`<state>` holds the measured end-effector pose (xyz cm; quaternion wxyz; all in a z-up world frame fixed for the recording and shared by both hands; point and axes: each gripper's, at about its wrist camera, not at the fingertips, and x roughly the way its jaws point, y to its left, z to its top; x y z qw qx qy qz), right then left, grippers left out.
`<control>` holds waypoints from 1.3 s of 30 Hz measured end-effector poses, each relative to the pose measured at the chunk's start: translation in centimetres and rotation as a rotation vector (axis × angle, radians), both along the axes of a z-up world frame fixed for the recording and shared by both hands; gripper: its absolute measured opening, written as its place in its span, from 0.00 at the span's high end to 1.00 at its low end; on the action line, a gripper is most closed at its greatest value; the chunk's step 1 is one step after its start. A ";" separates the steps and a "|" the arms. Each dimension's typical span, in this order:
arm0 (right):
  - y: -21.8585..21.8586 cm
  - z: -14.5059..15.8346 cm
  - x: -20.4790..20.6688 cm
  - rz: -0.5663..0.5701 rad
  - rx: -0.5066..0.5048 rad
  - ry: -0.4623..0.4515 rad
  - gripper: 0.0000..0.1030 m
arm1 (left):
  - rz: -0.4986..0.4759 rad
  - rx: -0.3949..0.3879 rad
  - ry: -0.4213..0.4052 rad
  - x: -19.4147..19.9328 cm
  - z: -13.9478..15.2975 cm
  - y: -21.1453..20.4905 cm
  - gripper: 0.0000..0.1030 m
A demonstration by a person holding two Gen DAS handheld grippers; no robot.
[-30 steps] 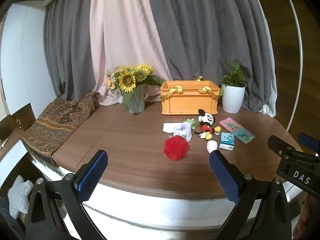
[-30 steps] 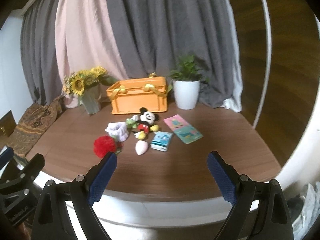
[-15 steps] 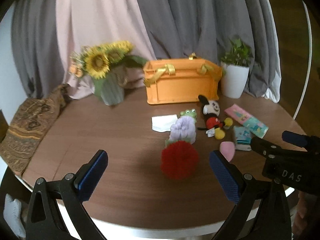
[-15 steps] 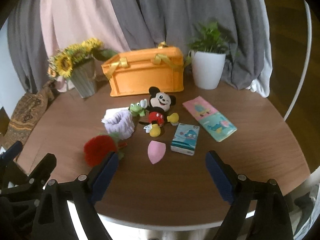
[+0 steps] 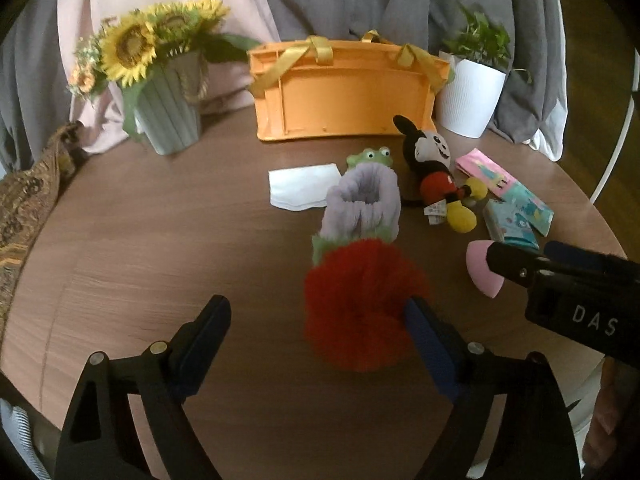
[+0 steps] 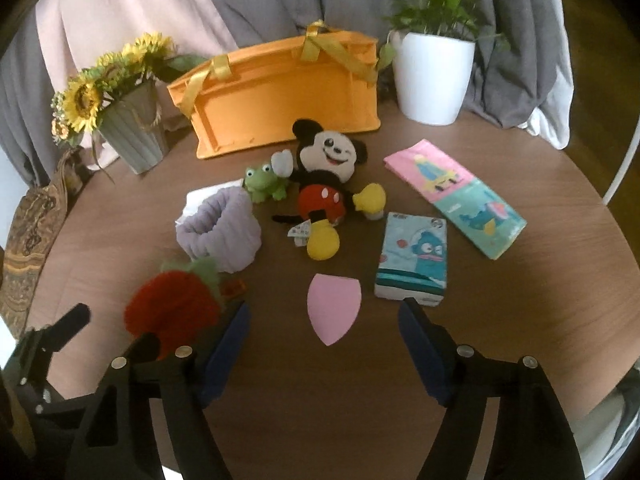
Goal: Organize soft objects
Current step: 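Grasp the red pompom with the left tool while the right tool grasps the pink sponge, then carry pompom and sponge into the orange crate and open both tools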
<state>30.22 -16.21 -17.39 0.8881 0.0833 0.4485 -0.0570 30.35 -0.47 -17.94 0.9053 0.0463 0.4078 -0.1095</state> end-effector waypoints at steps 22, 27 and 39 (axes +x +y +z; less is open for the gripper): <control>-1.8 -5.1 4.0 0.021 0.124 0.144 0.48 | -0.054 -0.092 0.070 3.3 -3.0 -2.3 0.52; -1.6 -5.2 4.2 0.036 0.082 0.131 0.62 | -0.061 -0.093 0.067 3.3 -2.7 -2.4 0.59; -1.2 -1.5 3.6 0.102 0.036 0.043 0.63 | -0.044 -0.150 -0.029 2.3 1.6 -1.9 0.61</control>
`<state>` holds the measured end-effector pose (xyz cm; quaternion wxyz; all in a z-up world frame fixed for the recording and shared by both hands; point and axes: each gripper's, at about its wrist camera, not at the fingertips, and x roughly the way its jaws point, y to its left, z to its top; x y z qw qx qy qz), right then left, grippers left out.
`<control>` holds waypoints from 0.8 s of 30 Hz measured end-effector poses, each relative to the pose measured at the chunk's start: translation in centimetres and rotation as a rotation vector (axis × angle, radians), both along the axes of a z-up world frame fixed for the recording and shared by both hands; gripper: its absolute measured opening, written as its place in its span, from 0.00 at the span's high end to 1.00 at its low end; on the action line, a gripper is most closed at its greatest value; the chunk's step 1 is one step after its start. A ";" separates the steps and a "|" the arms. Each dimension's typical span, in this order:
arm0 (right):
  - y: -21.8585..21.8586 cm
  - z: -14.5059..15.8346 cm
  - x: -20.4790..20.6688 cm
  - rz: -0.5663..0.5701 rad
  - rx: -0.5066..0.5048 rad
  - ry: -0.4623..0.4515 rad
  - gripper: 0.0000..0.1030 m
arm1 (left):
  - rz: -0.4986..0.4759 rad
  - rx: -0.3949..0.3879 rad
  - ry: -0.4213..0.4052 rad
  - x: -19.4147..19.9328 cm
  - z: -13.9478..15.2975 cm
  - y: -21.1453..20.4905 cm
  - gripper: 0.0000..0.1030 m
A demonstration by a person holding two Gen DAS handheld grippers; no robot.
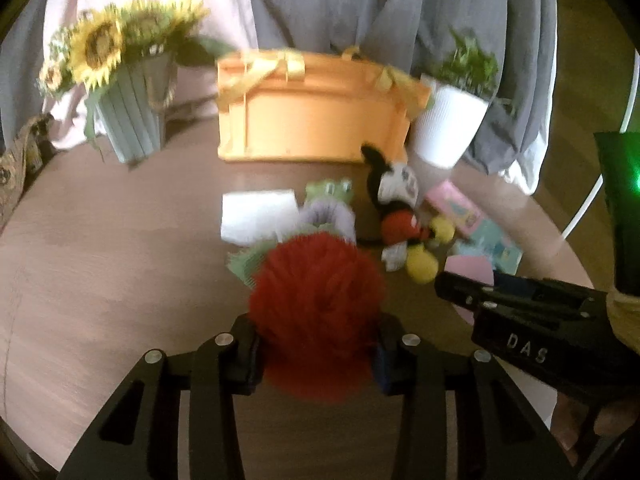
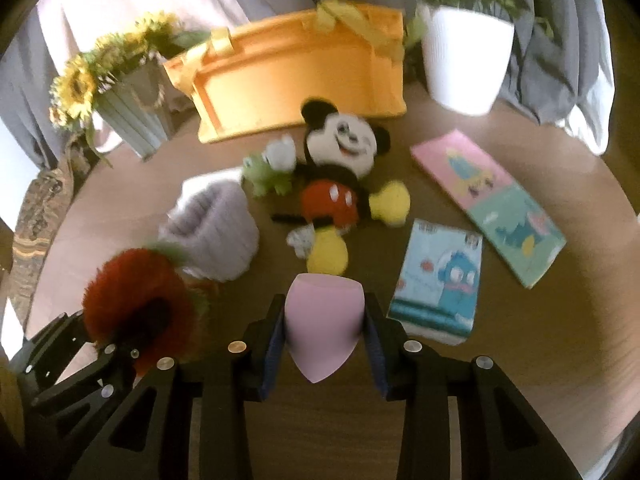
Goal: Organize soft objects
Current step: 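Carry pompom and sponge into the orange crate and open both tools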
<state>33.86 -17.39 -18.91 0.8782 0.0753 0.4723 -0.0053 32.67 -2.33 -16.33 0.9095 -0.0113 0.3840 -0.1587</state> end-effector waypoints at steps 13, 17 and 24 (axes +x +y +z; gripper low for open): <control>0.8 8.3 1.8 0.023 -0.044 -0.201 0.63 | 0.056 -0.037 -0.146 3.7 8.4 0.7 0.61; 0.7 11.0 3.2 0.011 -0.051 -0.283 0.63 | 0.058 -0.040 -0.176 5.5 10.2 0.7 0.61; 0.8 14.4 5.7 -0.002 -0.078 -0.391 0.63 | 0.042 -0.039 -0.240 8.8 13.0 -0.2 0.61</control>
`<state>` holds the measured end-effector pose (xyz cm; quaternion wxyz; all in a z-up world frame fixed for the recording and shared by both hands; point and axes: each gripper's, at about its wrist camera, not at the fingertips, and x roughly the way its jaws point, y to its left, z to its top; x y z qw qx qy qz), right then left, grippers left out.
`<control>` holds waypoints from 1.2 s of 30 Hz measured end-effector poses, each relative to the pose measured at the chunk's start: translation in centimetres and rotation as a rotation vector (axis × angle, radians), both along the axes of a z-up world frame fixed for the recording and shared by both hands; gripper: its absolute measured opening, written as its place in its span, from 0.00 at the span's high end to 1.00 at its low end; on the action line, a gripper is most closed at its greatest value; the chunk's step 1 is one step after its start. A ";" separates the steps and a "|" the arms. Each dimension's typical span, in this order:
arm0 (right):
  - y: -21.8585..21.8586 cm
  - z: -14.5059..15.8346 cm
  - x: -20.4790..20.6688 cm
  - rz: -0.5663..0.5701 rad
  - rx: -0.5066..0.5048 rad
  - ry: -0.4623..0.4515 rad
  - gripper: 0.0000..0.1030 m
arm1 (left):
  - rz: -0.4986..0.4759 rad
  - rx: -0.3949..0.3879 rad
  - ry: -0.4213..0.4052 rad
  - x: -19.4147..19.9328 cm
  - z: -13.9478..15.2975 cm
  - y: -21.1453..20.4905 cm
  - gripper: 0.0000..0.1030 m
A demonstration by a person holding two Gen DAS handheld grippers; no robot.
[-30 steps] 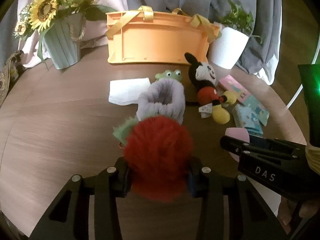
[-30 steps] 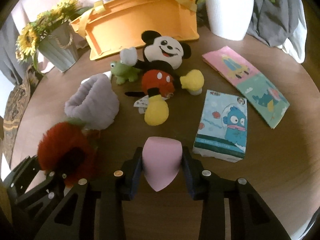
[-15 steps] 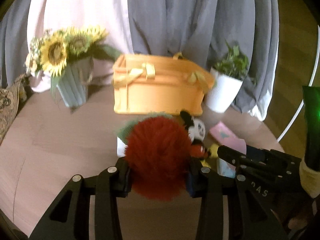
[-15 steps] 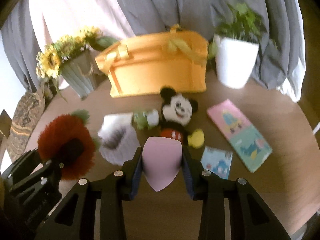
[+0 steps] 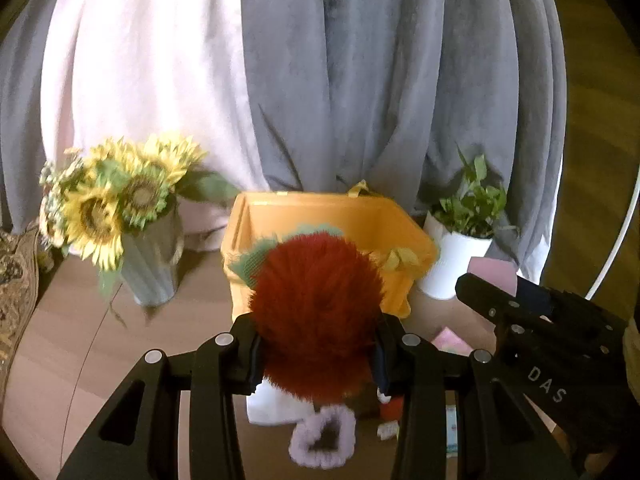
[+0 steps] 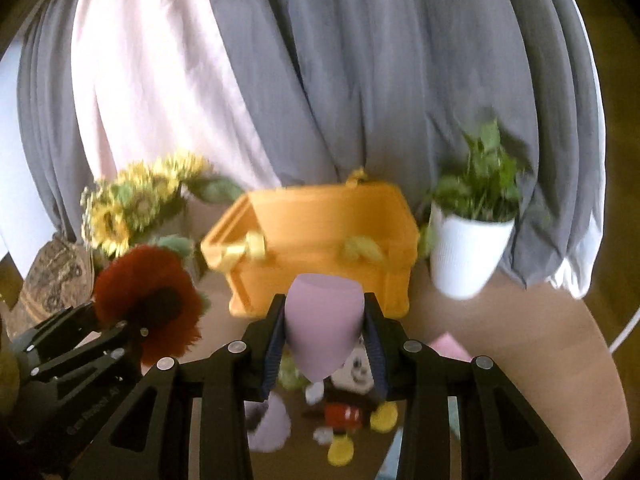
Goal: Organize soft objects
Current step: 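Carry pompom and sponge into the orange crate and open both tools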
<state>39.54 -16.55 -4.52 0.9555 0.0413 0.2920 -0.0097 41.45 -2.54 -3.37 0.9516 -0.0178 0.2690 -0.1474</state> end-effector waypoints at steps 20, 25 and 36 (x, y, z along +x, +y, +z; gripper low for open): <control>-2.0 5.7 11.6 0.014 -0.011 -0.101 0.63 | -0.021 0.064 -0.084 11.6 5.8 -3.2 0.60; -2.4 5.5 16.1 0.039 -0.013 -0.024 0.63 | -0.025 0.083 -0.023 16.0 5.3 -3.8 0.60; -3.7 0.6 24.7 0.057 -0.009 0.221 0.63 | -0.060 0.145 0.236 24.3 0.2 -5.7 0.60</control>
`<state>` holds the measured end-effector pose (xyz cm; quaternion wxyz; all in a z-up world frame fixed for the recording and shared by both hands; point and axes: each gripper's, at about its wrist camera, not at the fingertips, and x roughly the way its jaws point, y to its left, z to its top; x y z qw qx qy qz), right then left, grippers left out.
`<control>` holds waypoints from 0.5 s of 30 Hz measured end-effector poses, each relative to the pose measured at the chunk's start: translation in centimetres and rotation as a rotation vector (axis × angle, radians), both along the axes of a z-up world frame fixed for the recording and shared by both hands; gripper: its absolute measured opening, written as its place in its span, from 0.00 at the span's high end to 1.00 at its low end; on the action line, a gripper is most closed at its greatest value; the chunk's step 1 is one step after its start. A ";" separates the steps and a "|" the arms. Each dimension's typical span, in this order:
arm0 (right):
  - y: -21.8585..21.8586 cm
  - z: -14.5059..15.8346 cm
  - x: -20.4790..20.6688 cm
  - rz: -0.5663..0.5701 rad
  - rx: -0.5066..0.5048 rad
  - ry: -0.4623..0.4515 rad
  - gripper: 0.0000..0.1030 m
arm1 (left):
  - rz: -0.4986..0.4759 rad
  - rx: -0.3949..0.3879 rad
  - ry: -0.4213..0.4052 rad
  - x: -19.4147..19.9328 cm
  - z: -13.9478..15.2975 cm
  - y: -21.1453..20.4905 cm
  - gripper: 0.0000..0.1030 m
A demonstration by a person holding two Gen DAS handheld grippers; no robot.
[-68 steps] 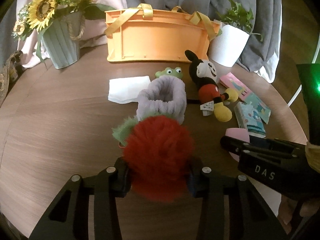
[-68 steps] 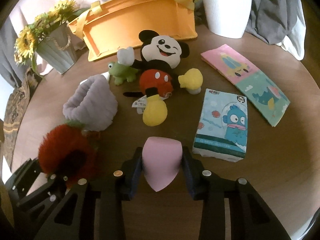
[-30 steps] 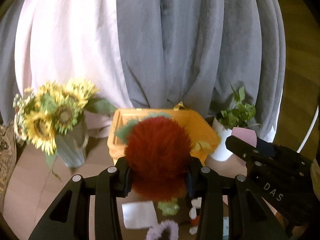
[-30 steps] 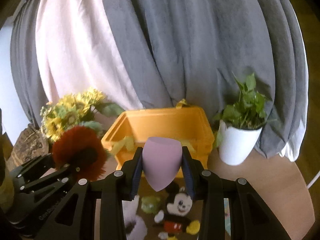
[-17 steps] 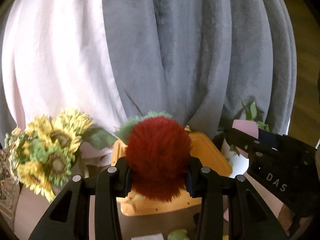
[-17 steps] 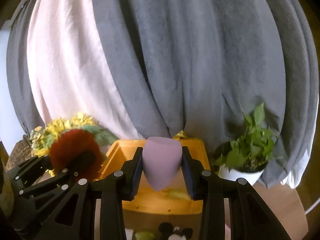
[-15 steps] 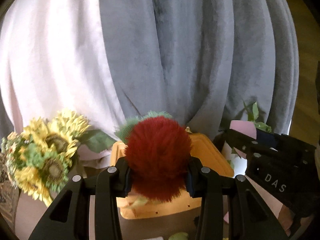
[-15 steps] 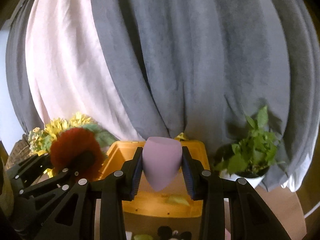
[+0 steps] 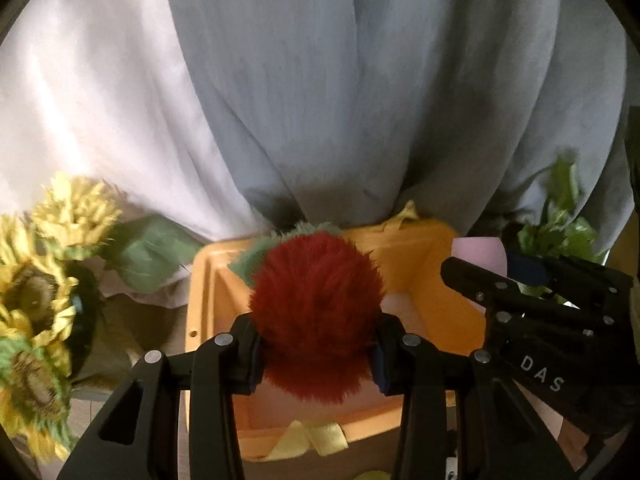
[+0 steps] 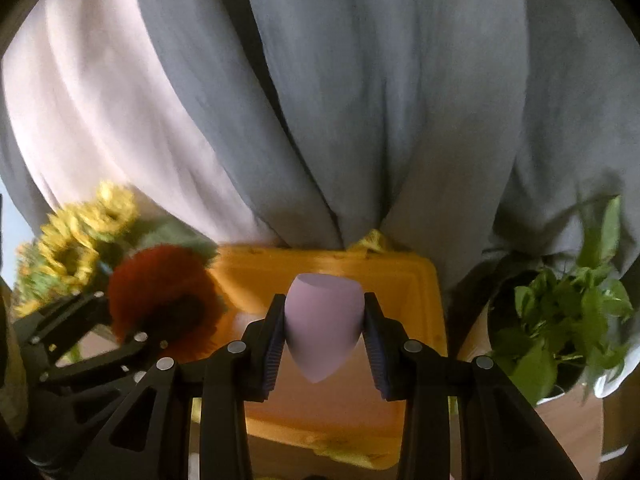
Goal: Organize soft objects
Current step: 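Carry pompom and sponge into the orange crate and open both tools, then withdraw both tools from the crate back over the table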
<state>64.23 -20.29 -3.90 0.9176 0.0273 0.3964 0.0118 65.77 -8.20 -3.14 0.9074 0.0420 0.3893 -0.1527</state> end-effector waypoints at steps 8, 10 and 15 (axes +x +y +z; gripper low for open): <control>-1.0 -5.4 3.6 -0.015 0.013 0.219 0.62 | -0.024 0.066 0.153 2.3 -4.2 -1.1 0.56; -1.0 -6.2 3.8 -0.024 -0.004 0.252 0.62 | -0.028 0.078 0.175 2.4 -4.9 -1.2 0.53; -0.9 -6.8 4.1 -0.031 -0.018 0.269 0.48 | -0.007 0.096 0.184 2.2 -5.4 -0.8 0.31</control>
